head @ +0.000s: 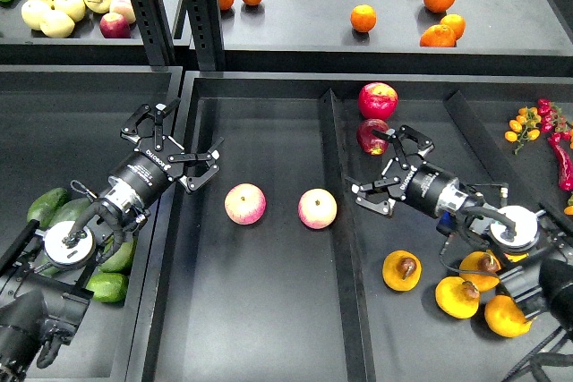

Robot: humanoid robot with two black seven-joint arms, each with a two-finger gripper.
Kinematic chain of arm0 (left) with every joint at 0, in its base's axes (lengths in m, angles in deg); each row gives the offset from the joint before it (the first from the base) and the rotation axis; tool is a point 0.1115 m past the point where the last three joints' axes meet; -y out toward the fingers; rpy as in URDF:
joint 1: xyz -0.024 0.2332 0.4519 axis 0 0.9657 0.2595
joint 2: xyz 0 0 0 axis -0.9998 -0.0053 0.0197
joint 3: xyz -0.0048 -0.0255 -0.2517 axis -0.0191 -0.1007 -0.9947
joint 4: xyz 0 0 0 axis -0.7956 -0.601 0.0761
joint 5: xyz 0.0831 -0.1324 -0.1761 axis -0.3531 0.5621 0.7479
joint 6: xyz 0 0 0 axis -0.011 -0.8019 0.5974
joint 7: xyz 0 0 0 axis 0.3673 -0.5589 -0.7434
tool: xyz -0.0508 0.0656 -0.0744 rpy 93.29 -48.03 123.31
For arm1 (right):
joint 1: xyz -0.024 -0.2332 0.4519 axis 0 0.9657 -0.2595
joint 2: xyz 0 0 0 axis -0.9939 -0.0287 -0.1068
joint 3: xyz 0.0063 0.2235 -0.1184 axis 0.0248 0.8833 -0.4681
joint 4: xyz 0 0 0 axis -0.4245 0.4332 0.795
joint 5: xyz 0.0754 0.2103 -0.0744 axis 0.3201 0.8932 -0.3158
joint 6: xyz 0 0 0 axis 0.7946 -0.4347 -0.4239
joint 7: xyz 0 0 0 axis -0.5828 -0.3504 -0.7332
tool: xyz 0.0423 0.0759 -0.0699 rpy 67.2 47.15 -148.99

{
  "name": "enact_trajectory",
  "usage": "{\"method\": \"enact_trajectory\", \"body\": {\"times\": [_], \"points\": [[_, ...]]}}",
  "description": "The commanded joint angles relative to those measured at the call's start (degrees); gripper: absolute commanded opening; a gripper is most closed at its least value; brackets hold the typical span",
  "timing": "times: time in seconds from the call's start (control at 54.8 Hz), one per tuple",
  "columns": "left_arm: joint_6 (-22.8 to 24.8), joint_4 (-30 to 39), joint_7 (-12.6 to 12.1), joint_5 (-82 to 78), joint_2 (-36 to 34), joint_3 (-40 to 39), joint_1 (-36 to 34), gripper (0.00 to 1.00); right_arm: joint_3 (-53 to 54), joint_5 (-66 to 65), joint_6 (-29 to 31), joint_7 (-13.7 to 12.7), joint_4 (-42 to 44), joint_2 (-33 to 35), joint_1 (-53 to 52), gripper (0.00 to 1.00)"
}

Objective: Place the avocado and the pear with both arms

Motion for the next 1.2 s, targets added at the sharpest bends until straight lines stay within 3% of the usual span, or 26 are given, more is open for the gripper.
{"method": "enact_trajectory", "body": {"times": [0.0,0.073,0.401,1.185], "points": [[0.0,-0.3,0.0,-0.1,0.0,0.2,-0.4,0.99,0.4,-0.1,0.0,9.6,3.1,-2.6,-0.4,1.00],[0.0,-0.7,0.0,0.0,0.0,0.2,-0.6,0.99,2.9,-0.3,0.0,11.5,4.8,-3.0,-0.6,1.00],[0.0,-2.3,0.6,0.0,0.0,0.2,-2.6,0.99,12.5,-7.8,0.0,11.8,5.4,-3.0,0.2,1.00],[0.0,-2.6,2.3,1.7,0.0,0.1,-3.1,1.00,16.5,-10.3,0.0,12.8,5.3,-3.0,0.4,1.00]]}}
